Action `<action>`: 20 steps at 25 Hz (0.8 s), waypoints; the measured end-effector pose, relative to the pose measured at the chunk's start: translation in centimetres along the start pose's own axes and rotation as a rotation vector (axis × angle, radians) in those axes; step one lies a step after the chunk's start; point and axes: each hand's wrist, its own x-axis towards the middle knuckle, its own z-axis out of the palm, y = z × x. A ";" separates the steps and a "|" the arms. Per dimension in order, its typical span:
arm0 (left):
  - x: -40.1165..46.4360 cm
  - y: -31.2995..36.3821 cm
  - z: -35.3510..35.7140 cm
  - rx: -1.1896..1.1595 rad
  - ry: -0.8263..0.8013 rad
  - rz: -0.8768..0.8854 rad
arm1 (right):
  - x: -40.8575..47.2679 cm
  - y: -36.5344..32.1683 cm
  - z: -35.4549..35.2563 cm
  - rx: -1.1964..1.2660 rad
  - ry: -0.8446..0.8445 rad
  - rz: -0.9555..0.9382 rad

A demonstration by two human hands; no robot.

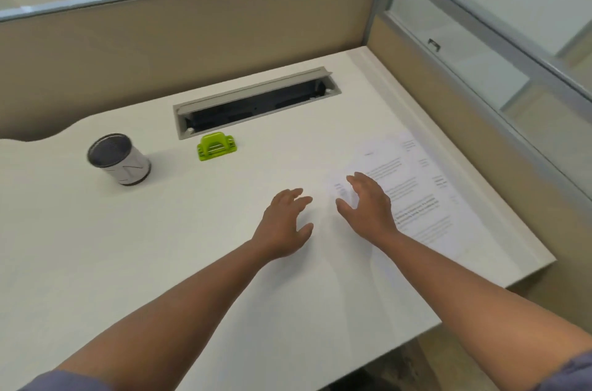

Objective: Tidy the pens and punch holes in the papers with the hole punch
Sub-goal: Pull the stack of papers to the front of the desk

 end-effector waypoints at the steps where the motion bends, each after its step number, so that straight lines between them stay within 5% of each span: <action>1: 0.3 0.9 1.1 0.015 -0.023 0.012 | -0.2 1.8 -0.8 -0.028 0.004 0.031; 10: 4.0 7.2 9.0 0.206 -0.129 0.064 | 0.5 14.8 -6.4 -0.213 -0.066 0.283; 20: 3.9 6.2 9.4 0.259 -0.177 -0.038 | 1.2 15.0 -6.0 -0.327 -0.240 0.285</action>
